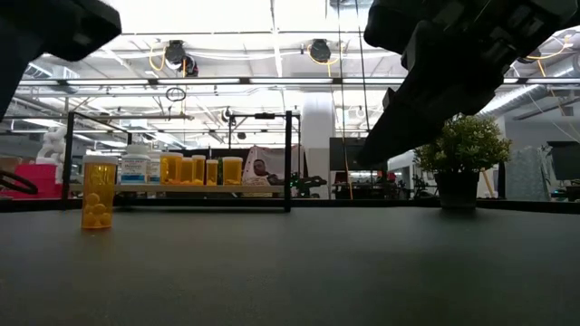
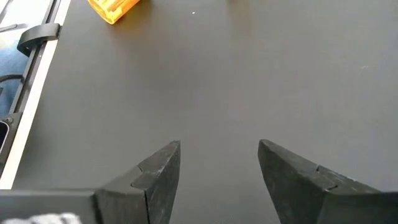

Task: Pick and place medicine bottles onto shelf by color
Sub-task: Put the large orange pill bottle on the shelf aligned with the other large orange pill bottle on the shelf

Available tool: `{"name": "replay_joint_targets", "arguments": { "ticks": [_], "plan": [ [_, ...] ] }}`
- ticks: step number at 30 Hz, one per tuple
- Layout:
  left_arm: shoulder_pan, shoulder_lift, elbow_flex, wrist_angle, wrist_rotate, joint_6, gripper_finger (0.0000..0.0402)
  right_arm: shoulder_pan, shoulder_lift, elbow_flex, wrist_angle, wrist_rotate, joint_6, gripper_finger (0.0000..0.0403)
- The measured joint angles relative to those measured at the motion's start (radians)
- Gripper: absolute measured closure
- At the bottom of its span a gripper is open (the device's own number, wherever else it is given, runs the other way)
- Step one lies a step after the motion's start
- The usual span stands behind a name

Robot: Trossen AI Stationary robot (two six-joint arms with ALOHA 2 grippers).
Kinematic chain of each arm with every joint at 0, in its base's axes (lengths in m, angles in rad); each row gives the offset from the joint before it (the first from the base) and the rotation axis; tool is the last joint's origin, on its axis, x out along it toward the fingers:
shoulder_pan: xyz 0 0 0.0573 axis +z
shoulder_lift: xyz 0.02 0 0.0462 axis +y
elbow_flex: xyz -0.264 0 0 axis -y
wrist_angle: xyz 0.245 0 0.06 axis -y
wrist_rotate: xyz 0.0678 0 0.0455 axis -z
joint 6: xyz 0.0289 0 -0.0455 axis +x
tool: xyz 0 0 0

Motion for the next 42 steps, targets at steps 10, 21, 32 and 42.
{"name": "replay_joint_targets", "arguments": {
  "ticks": [10,21,32,42],
  "plan": [
    [-0.004,0.068,0.0,-0.001,0.002,0.042,0.013,0.0,0.0,0.0,0.0,-0.001,-0.011,0.019],
    [0.001,0.102,0.0,-0.003,-0.015,0.107,0.013,0.0,0.0,0.0,0.004,-0.001,-0.015,0.019],
    [0.04,0.102,-0.029,0.021,-0.027,0.168,0.0131,0.0,0.0,0.0,0.007,-0.001,-0.015,0.019],
    [0.085,0.101,-0.046,0.054,-0.028,0.185,0.0181,0.0,0.0,0.0,0.007,-0.002,-0.018,0.019]
  ]
}}
